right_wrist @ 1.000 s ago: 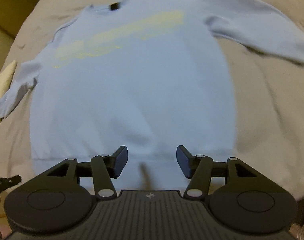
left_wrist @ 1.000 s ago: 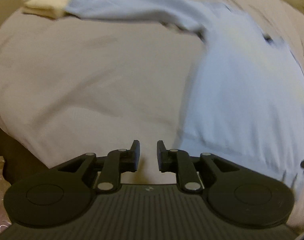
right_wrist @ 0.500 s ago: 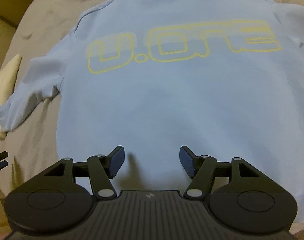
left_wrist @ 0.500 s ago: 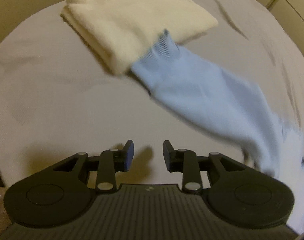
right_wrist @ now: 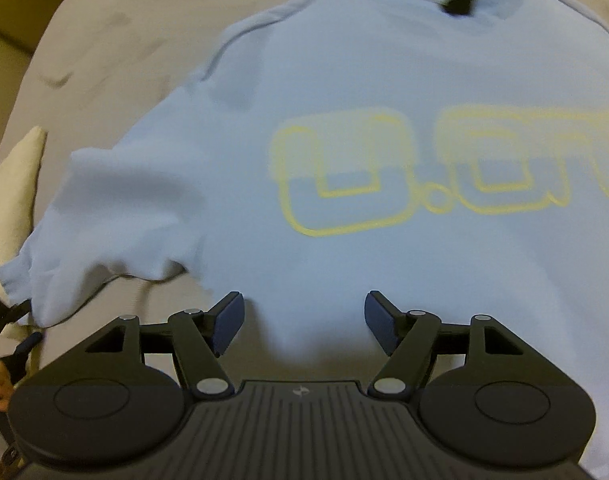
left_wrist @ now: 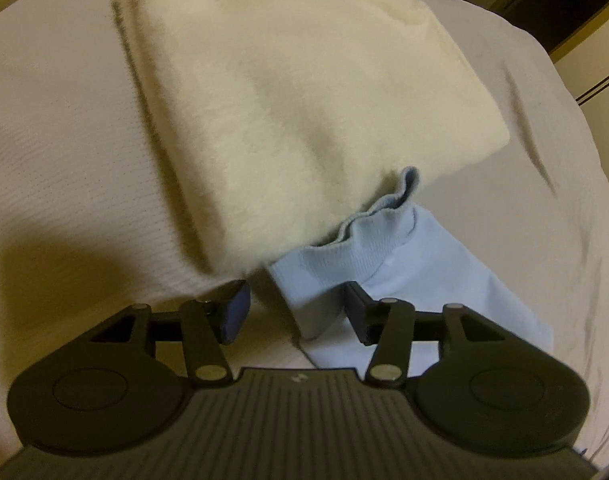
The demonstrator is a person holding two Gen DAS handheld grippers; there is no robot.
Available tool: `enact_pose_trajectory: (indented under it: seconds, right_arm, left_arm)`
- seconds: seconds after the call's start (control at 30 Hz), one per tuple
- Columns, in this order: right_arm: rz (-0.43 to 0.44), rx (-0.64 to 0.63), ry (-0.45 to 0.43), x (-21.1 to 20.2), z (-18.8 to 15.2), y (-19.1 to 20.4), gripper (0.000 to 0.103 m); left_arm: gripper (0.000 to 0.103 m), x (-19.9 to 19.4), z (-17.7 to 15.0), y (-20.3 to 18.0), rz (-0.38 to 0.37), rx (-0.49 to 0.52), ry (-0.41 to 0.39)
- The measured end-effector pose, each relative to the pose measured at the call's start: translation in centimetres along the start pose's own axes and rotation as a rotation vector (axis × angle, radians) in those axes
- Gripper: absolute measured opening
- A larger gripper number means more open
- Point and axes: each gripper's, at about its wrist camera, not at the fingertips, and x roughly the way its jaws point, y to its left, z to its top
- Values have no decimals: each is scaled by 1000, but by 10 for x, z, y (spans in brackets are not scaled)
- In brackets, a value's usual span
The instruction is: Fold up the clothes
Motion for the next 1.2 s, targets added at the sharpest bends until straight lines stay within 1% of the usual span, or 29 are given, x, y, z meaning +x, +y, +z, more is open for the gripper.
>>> enact_pose_trajectory:
  seconds: [0.03, 0.07, 0.13, 0.17, 0.27, 0.3, 0.33, 0.37, 0.4, 0.47, 0.5, 0.6, 0.63, 0.7, 0.77, 0.83, 0.9, 0.97, 1.03, 1.1, 1.2]
  right_arm:
    - [1, -9, 5, 1, 1, 4, 69]
    - [2, -15, 8, 2, 1, 6, 69]
    - [0, -16, 17, 4, 0, 7, 69]
    - [-2, -14, 22, 4, 0, 7, 69]
    - [-3, -3, 27, 1, 0, 4, 69]
    - [-3, 0, 26, 0, 0, 3, 69]
    - [-2, 3, 26, -2, -1, 1, 69]
    - [-2, 6, 26, -3, -1, -1, 69]
    - [-2, 9, 27, -4, -1, -2, 69]
    - [3, 12, 31, -4, -3, -5, 69]
    - [6, 12, 33, -5, -5, -6, 69]
    - [12, -7, 35, -12, -13, -12, 69]
    - [15, -12, 34, -15, -16, -15, 69]
    - [24, -8, 25, -27, -24, -28, 70]
    - [26, 24, 11, -39, -34, -49, 72]
    - [21, 65, -5, -51, -45, -76, 72]
    - [6, 107, -33, -67, -59, -110, 72]
    - [-21, 152, -64, -84, -75, -149, 72]
    - [-46, 204, -87, -97, -92, -192, 71]
    - [-73, 244, -91, -106, -110, -235, 70]
    - [-105, 252, -44, -110, -137, -294, 68]
  left_arm:
    - [22, -3, 0, 0, -12, 10, -3]
    - [12, -9, 0, -1, -20, 24, -12]
    - [4, -19, 1, -2, -36, 53, -29]
    - [4, -32, 2, -5, -47, 69, -50]
    - [5, -88, -7, -24, -67, 231, -219]
    - [5, -100, -12, -28, -49, 291, -266]
    - [6, -106, -17, -29, -40, 327, -281]
    - [7, -105, -22, -26, -25, 347, -277]
    - [8, -97, -27, -23, 15, 371, -266]
    - [10, -65, -39, -15, 129, 438, -210]
    - [11, -52, -44, -11, 162, 466, -181]
    - [14, -37, -54, -16, 244, 578, -184]
    - [16, -44, -55, -20, 258, 591, -206]
    - [25, -59, -56, -26, 283, 615, -252]
    - [30, -68, -56, -32, 364, 617, -309]
    - [30, -76, -51, -31, 428, 605, -311]
    - [28, -87, -56, -29, 408, 590, -280]
    - [27, -104, -76, -38, 335, 612, -235]
    - [27, -122, -112, -58, 215, 686, -171]
    - [27, -139, -158, -82, 96, 774, -105]
    - [28, -150, -238, -119, -29, 862, 8]
